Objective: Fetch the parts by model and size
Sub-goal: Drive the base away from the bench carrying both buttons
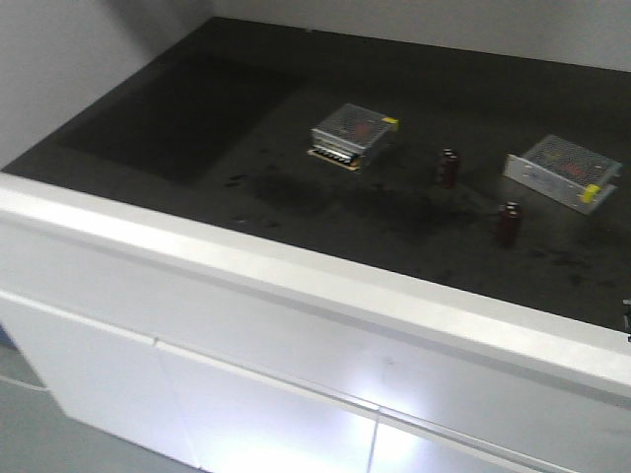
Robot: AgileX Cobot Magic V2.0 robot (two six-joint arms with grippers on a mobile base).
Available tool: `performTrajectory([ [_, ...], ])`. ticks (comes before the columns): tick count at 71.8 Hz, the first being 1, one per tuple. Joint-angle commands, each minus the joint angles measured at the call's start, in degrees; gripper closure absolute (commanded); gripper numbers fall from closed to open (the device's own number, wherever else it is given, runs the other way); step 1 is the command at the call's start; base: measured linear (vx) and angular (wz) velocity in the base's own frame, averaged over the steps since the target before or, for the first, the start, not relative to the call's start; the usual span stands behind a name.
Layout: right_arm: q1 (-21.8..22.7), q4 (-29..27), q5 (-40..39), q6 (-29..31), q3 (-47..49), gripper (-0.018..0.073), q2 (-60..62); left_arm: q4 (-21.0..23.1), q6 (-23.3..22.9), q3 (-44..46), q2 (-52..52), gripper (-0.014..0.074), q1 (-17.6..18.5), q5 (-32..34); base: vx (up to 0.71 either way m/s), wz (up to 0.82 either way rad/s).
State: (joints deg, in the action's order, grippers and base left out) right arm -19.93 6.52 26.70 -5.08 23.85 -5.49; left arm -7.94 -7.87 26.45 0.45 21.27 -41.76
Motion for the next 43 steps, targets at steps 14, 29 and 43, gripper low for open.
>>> performTrajectory([
  [14, 0.27, 0.56, -4.59, 0.3, 1.42, 0.0569, -0.65, -0.35, -0.04, 1.3, 0.85, 0.0603, 0.47, 4.52, -0.12, 0.9],
  [29, 0.27, 0.56, -4.59, 0.3, 1.42, 0.0569, -0.65, -0.35, -0.04, 1.3, 0.85, 0.0603, 0.47, 4.52, -0.09, 0.93],
  [43, 0.27, 0.56, -4.59, 0.3, 1.42, 0.0569, -0.65, -0.35, -0.04, 1.3, 0.85, 0.0603, 0.47, 4.52, -0.05, 0.97],
])
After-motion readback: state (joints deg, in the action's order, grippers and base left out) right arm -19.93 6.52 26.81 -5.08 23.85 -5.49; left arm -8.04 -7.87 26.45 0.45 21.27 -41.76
